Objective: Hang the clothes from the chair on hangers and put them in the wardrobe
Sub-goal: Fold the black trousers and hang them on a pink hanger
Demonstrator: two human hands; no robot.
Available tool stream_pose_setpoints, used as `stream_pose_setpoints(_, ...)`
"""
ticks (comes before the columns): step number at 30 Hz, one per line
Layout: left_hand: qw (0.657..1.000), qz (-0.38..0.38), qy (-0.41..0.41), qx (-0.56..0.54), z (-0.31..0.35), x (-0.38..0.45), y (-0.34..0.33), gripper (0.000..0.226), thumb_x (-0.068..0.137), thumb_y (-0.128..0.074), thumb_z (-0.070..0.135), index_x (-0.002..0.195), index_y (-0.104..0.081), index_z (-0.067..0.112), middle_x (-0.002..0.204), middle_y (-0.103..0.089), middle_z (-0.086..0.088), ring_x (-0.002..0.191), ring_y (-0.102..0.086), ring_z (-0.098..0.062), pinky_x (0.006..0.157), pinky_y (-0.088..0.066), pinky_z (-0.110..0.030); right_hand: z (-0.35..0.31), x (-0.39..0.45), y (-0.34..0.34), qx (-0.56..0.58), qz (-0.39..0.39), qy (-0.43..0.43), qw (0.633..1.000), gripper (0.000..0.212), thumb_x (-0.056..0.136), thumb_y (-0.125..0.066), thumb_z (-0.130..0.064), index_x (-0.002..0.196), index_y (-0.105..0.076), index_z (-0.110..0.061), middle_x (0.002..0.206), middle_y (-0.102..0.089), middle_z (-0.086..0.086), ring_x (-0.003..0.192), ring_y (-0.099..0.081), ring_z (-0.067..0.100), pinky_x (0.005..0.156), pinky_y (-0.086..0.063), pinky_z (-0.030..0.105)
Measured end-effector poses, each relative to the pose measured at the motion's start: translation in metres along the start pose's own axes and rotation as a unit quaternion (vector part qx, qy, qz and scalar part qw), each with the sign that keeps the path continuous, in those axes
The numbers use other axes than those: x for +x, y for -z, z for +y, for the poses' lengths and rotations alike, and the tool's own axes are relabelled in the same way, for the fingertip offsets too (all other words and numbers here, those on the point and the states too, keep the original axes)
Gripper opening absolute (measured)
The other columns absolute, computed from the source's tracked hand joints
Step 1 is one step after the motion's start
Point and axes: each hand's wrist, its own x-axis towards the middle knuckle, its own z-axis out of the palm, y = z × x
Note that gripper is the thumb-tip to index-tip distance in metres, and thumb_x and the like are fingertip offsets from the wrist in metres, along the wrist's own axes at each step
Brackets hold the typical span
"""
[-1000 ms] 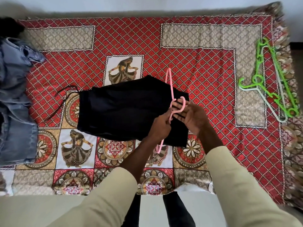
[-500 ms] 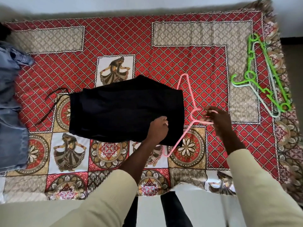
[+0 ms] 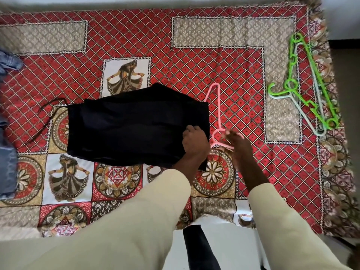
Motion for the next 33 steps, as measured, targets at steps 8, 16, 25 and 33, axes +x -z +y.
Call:
stream_pose_setpoints(8, 0.761, -0.139, 0.001, -0.634, -0.034, -0.024, 0.048, 0.045, 0.094, -0.05, 0.05, 0.108, -0.061, 0.009, 0.084, -0.068, -0.004, 0.064, -0.064, -0.008, 0.052, -0.046, -0.021, -0.028, -0.036, -0.053, -0.155, -0.167, 0.026, 0.973, 0.041, 0.096, -0.058, -0.037, 0.101, -0.068, 0.002, 0.1, -0.071, 0.023, 0.09, -0.071, 0.037, 0.08, -0.06, 0.042)
stream_pose_setpoints(16, 0.61, -0.209, 0.045, -0.763, -0.137, 0.001, 0.087, 0.073, 0.088, -0.035, 0.072, 0.109, -0.062, 0.008, 0.075, -0.051, -0.002, 0.054, -0.04, -0.013, 0.049, -0.02, -0.028, 0.006, -0.005, -0.081, -0.174, -0.059, -0.034, 0.982, 0.049, 0.075, -0.084, -0.033, 0.115, -0.066, -0.011, 0.103, -0.072, -0.001, 0.094, -0.069, 0.019, 0.075, -0.055, 0.028)
stream_pose_setpoints(25, 0.491, -0.223, 0.071, -0.839, -0.194, 0.027, 0.102, 0.041, 0.101, -0.038, 0.051, 0.085, -0.056, 0.017, 0.058, -0.042, 0.003, 0.035, -0.035, -0.007, 0.033, -0.022, -0.014, -0.036, -0.065, -0.148, -0.281, -0.218, 0.112, 0.928, 0.037, 0.088, -0.07, -0.014, 0.124, -0.061, -0.02, 0.112, -0.07, -0.003, 0.101, -0.068, 0.015, 0.09, -0.054, 0.029)
stream_pose_setpoints(33, 0.466, -0.228, 0.059, -0.853, -0.296, 0.039, 0.131, 0.041, 0.095, -0.04, 0.046, 0.097, -0.062, 0.012, 0.061, -0.042, 0.003, 0.032, -0.031, -0.003, 0.033, -0.021, -0.014, -0.07, -0.092, -0.186, -0.205, -0.177, 0.098, 0.958, 0.018, 0.086, -0.07, -0.006, 0.1, -0.07, -0.016, 0.089, -0.076, -0.004, 0.082, -0.073, 0.017, 0.072, -0.056, 0.031)
